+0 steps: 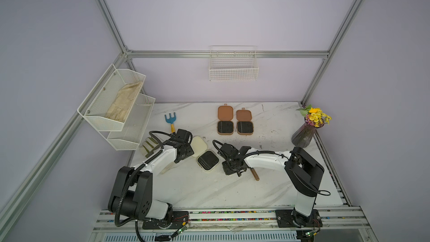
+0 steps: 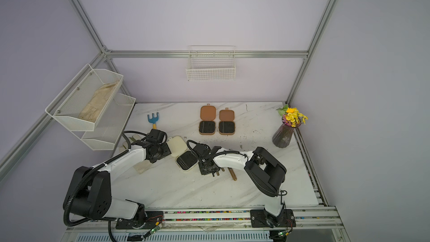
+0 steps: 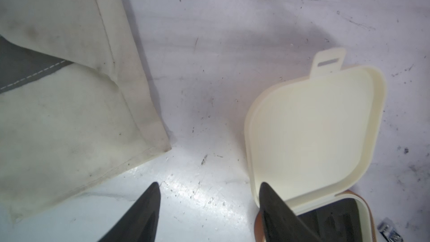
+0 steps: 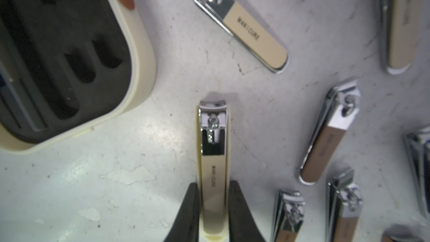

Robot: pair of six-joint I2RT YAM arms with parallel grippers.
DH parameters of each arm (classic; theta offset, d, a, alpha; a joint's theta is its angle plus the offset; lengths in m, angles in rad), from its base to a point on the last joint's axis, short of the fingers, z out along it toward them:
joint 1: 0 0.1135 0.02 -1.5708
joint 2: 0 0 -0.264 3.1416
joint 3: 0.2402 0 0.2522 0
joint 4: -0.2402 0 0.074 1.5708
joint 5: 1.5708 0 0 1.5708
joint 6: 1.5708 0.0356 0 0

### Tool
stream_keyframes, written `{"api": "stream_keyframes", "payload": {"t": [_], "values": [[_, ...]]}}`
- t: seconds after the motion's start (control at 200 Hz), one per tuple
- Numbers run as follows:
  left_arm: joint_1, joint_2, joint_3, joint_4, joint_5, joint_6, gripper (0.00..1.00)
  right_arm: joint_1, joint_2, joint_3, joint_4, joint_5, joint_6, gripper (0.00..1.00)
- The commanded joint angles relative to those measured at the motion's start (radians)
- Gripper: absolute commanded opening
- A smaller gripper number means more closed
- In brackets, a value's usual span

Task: Organize nail clipper sets
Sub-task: Adjust the storage box at the center of the board, then pick up the nail clipper from the center of the board, then place the nail clipper in the storage box.

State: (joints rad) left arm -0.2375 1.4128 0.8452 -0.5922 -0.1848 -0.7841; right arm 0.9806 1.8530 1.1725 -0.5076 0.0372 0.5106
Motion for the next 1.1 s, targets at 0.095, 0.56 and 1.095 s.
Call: {"api": "stream_keyframes", "payload": {"t": [0.095, 0.56, 1.095], "values": [[0.004, -0.086, -0.010, -0.024, 0.030, 0.032, 0.74, 0.021, 0.015, 0.025, -0.040, 0.020, 0.014, 0.04], [0.004, -0.273, -0.099, 0.018, 0.114, 0.089, 0.77, 0.053, 0.109, 0.369, -0.163, -0.049, -0.310, 0.00], [0.007, -0.443, -0.147, -0.038, -0.009, 0.065, 0.82, 0.053, 0.332, 0.555, -0.175, -0.065, -0.403, 0.00]]}}
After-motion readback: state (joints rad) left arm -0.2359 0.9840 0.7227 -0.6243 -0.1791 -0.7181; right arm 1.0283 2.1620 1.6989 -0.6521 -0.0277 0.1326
